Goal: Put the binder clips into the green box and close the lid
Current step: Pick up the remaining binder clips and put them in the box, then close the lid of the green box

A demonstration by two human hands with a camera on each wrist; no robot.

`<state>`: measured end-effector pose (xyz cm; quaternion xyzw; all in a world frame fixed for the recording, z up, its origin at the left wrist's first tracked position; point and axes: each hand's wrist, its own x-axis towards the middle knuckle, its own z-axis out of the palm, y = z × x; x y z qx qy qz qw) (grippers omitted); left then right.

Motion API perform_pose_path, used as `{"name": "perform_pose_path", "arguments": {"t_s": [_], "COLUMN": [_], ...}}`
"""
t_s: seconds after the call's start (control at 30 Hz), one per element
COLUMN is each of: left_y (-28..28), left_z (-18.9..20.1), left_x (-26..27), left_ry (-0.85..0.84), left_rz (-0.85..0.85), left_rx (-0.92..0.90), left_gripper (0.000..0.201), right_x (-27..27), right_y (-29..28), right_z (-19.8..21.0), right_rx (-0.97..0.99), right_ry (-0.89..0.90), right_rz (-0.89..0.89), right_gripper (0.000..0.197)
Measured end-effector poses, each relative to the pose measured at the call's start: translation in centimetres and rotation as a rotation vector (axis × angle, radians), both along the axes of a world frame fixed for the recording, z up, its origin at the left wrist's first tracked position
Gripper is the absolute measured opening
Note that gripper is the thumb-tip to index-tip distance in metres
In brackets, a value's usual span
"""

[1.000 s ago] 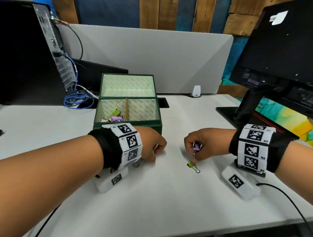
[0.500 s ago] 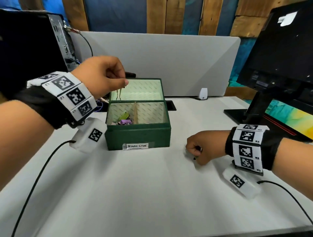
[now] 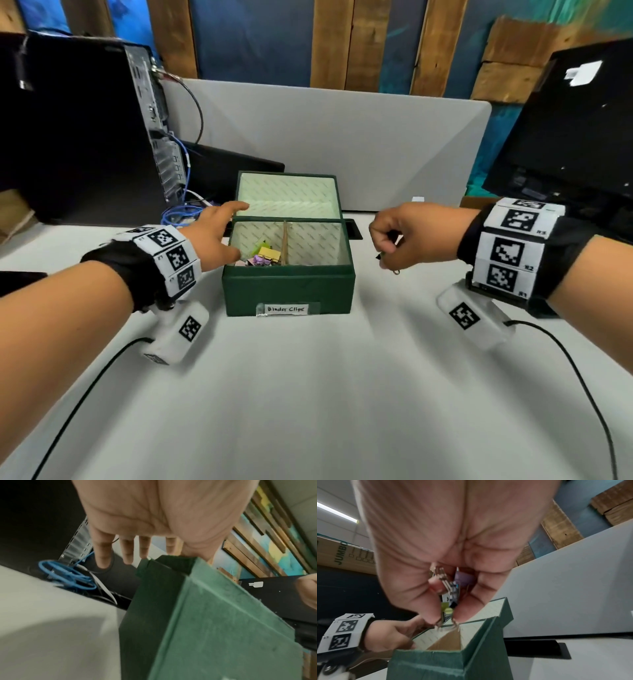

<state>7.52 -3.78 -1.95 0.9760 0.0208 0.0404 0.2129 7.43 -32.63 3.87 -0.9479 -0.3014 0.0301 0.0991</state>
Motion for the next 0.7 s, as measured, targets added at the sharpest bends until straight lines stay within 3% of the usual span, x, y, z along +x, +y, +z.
{"name": "perform_pose_path", "arguments": {"t_s": [0.07, 0.3, 0.43, 0.5, 0.7], "left_y": [0.1, -0.1, 0.3, 0.6, 1.0], "left_z": [-0.5, -1.4, -1.9, -2.0, -2.0], "left_x": [-0.1, -0.6, -1.3, -1.5, -2.1], "left_ry": [0.046, 0.109, 0.129, 0.141, 0.191], "left_rz": [0.005, 0.055, 0.056, 0.039, -0.015], "left_rx": [-0.058, -0.376, -0.466, -0.506, -0.563], "left_gripper": [0.084, 0.074, 0.074, 0.073, 0.073], "right_x": [0.5, 2.6, 3.2, 3.3, 6.1], "right_y": [1.2, 5.6, 6.6, 6.3, 3.1], "right_z": [0.4, 0.9, -0.7, -1.1, -2.0], "right_rx": [0.022, 0.235, 0.174, 0.206, 0.559], "right_ry": [-0.039, -0.179, 0.025, 0.072, 0.088], "right_rz": [0.013, 0.065, 0.075, 0.034, -0.232], "right_gripper": [0.030, 0.032, 0.018, 0.013, 0.012]}}
